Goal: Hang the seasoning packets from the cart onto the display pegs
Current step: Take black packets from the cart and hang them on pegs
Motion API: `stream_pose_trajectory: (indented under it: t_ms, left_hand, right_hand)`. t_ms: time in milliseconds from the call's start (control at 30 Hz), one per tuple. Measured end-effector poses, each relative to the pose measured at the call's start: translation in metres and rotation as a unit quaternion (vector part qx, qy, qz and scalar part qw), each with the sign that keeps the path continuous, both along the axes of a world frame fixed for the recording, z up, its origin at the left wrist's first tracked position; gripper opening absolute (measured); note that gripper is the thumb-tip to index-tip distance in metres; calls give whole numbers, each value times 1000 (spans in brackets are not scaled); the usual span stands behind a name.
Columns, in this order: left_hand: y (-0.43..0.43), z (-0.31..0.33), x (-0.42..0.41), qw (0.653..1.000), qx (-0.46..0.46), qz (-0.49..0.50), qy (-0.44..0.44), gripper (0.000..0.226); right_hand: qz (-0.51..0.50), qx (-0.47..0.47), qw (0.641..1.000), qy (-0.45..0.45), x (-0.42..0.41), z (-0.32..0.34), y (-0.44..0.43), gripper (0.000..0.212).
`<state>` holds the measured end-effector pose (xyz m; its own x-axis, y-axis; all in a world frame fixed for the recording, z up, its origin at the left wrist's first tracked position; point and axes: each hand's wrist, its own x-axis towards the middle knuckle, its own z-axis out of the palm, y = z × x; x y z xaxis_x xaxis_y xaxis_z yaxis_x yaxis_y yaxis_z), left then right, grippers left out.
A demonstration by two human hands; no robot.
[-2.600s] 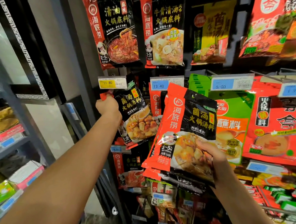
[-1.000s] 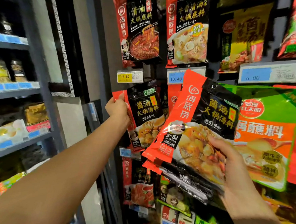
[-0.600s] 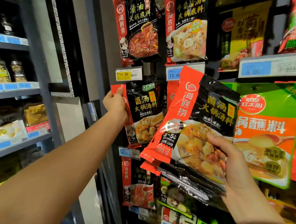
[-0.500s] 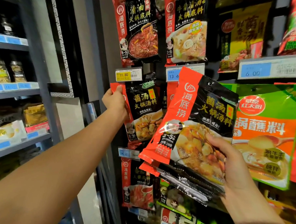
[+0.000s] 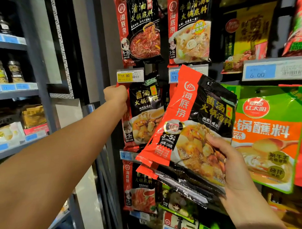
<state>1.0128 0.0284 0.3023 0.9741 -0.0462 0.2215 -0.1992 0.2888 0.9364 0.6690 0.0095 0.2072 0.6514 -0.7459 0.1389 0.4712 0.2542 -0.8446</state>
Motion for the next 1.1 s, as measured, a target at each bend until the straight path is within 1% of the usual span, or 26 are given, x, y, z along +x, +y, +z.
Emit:
stream_pose_trajectory:
  t_ms: [33,100,133,167,200,233,300,333,433,467,533,567,633,700,733,767,800,867,900,933,1000,1033,1100]
  left_hand:
    - [2,-1,0,1000,17,-2,-9,11]
    - [6,-5,3,999,40,-4,-21,17]
    - [8,-6,3,999,44,-8,-21,19]
    - [9,-8,4,999,44,-17,-22,19]
    - [9,-9,4,999,37,-28,-22,17]
    - [7,-10,4,999,31,-37,-23,16]
    - [4,-12,4,998,39,-36,-19,14]
    - [2,-13,6,998,57,-31,-15,12]
    - [-1,-14,16,996,89,-28,15,16]
    - [0,-14,13,995,89,-35,23,16]
    - [17,-9,-29,994,92,-57,16,12]
    - [27,-11,-51,992,95,-81,20,14]
    - [51,-16,-95,986,114,-122,20,20]
    - [75,-22,-127,980,131,-145,-36,19]
    - [87,-20,-143,970,150,-177,-70,25]
    - [96,-17,-159,951,184,-228,-95,36]
    - [101,-14,-169,926,231,-277,-112,48]
    - [104,-8,-194,879,306,-341,-129,61]
    - [104,-5,-203,869,327,-346,-139,62]
    - [102,-5,-207,866,341,-333,-149,61]
    - [100,-4,-208,873,363,-285,-159,57]
    - [101,-3,-207,875,368,-273,-155,56]
    - [104,-1,-204,883,357,-277,-131,53]
  right_hand:
    - [4,-3,1000,-1,1,-3,-3,17]
    - [-1,-8,1000,6,3,-7,-6,32]
    - [-3,-5,1000,9,2,-5,-3,35]
    - [5,-6,1000,7,3,-7,-5,29]
    - [20,-1,1000,1,2,-6,-3,18]
    - [35,-1,999,-10,2,-8,-4,16]
    - [47,1,999,-17,2,-5,-1,17]
    - [45,1,999,-17,2,-5,0,17]
    - [28,1,1000,-10,4,-6,0,17]
    - [18,2,1000,-4,6,-8,-2,24]
    - [-4,6,1000,15,7,-12,-4,56]
    - [-14,12,1000,24,7,-14,-6,67]
    - [-17,26,999,39,5,-16,-6,75]
    - [-13,42,997,56,1,-15,-2,83]
    - [-11,50,997,63,1,-15,0,87]
    - [-16,61,995,72,0,-15,2,90]
    - [-26,69,994,85,0,-14,5,96]
    - [-34,72,992,101,3,-13,9,111]
    - [-29,75,992,102,4,-10,13,112]
    - [-22,74,992,98,4,-8,16,113]
    - [-9,66,993,98,3,-4,22,117]
    - [-8,62,993,104,3,-1,25,115]
    - [-3,59,992,111,2,3,31,115]
